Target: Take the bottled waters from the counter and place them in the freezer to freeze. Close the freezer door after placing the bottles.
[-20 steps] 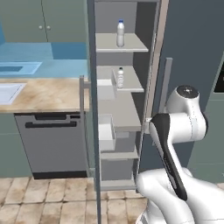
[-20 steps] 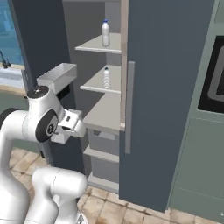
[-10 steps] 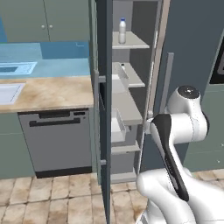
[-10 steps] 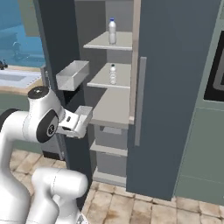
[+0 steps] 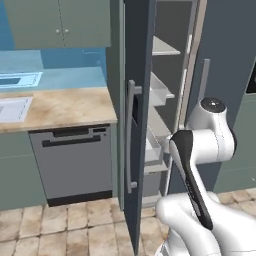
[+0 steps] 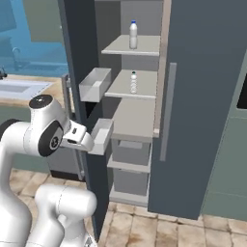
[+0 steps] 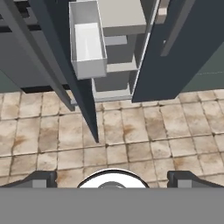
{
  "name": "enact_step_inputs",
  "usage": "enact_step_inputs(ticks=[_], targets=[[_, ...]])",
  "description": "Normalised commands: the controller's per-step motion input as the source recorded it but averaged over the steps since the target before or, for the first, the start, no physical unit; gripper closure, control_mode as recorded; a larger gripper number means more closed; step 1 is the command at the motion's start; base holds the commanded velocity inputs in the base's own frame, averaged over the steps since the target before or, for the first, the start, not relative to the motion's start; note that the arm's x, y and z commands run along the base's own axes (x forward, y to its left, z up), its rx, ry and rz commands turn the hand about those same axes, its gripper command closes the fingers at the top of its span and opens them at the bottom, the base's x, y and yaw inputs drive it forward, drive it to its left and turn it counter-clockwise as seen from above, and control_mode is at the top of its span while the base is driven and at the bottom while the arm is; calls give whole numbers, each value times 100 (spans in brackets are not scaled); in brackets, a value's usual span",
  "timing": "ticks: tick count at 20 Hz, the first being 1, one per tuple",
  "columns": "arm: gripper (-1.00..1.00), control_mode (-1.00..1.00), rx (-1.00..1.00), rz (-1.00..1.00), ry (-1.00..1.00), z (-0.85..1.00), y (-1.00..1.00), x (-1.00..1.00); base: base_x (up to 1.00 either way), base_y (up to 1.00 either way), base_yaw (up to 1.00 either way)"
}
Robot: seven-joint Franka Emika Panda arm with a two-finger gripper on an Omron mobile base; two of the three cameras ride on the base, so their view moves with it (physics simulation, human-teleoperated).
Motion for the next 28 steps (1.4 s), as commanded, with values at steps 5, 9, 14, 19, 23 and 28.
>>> enact_step_inputs(ticks=[5,9,14,19,23,28], targets=[[-100,100,0,0,0,0,0,0,0,19,-13],[-100,100,0,0,0,0,0,0,3,34,0],[-100,100,0,0,0,0,0,0,9,31,2],[-100,100,0,0,0,0,0,0,9,19,7],[-100,100,0,0,0,0,0,0,24,30,14],[-100,100,0,0,0,0,0,0,23,15,12]])
